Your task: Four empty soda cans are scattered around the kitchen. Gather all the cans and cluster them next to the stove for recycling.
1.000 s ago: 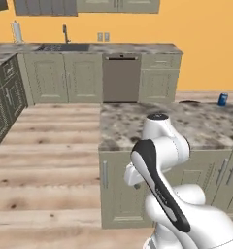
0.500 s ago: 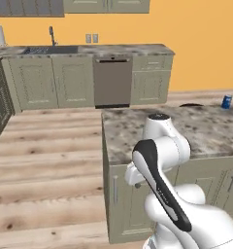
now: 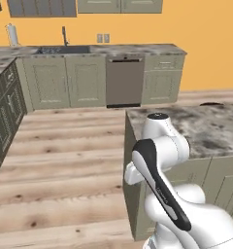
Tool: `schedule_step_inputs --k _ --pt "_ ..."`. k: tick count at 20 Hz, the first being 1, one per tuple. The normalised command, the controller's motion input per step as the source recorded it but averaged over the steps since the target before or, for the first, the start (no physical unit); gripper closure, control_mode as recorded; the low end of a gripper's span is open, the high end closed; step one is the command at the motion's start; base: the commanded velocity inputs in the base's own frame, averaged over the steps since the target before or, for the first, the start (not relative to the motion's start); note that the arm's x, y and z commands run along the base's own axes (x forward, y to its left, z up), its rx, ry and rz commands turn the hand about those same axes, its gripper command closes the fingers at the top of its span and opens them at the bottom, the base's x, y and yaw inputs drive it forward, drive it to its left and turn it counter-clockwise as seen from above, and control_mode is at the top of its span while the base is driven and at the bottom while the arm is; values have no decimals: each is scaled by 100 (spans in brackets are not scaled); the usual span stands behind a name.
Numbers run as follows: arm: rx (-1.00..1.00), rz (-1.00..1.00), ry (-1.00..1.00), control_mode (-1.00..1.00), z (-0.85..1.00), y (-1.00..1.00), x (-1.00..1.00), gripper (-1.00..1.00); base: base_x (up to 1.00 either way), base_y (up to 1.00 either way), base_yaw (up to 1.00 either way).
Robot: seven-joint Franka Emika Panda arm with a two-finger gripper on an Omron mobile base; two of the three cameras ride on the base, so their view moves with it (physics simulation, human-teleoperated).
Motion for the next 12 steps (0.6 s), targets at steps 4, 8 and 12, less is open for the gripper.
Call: schedule_step_inputs --k 4,8,12 --pt "0 0 0 100 0 0 0 -100 21 58 -8" --pt "0 0 0 100 0 0 0 -100 38 47 -21" --pt "0 0 0 100 0 0 0 -100 55 33 -35"
